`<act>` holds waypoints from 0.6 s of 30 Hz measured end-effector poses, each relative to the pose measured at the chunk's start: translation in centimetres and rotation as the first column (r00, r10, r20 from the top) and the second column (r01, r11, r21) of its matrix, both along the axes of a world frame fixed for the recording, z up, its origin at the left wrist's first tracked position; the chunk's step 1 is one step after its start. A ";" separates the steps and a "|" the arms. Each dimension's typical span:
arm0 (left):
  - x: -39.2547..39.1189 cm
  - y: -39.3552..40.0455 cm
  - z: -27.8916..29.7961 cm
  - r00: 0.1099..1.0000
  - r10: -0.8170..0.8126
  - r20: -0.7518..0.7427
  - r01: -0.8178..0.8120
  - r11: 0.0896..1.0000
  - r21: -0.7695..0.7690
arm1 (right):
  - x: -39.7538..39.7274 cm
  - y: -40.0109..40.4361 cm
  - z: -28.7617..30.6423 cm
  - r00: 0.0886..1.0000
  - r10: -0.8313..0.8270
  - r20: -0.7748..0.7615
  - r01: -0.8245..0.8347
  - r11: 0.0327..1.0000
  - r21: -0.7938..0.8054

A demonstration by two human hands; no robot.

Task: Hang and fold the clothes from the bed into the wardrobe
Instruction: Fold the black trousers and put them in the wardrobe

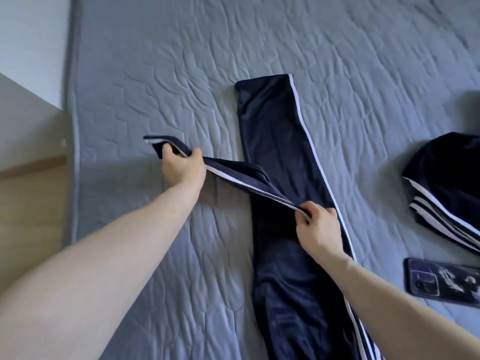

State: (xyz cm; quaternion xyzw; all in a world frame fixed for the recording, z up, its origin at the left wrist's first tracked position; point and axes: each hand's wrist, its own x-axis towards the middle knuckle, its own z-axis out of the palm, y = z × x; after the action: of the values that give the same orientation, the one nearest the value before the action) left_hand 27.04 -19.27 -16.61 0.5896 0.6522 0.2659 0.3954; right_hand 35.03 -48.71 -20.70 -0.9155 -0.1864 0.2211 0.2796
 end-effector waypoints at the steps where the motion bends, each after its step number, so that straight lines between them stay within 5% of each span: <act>1: 1.9 0.5 1.4 0.996 -0.083 -0.035 0.085 0.993 0.084 | 0.4 0.2 0.5 0.999 -0.025 -0.027 0.026 0.999 0.025; 4: 8.4 1.2 5.3 0.971 -0.232 -0.051 0.237 0.952 0.192 | 2.1 0.8 2.1 0.993 -0.082 -0.085 0.090 0.991 0.096; 8: 16.5 0.6 6.6 0.925 -0.369 -0.088 0.378 0.914 0.146 | 4.8 1.6 2.3 0.977 -0.159 -0.144 0.167 0.985 0.041; 13: 21.2 -2.8 2.8 0.765 -0.618 -0.181 0.602 0.786 -0.141 | 6.6 0.6 -0.3 0.963 -0.214 -0.164 0.207 0.977 -0.058; 18: 18.0 -6.2 -3.3 0.565 -0.747 -0.350 0.662 0.664 -0.347 | 6.3 -0.3 -2.7 0.961 -0.206 -0.182 0.205 0.978 -0.028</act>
State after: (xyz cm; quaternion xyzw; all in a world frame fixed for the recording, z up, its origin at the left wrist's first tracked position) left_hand 45.04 -25.43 -19.90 0.8085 0.4564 -0.1231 0.3506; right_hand 41.29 -48.97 -23.39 -0.9068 -0.0627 0.2755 0.3128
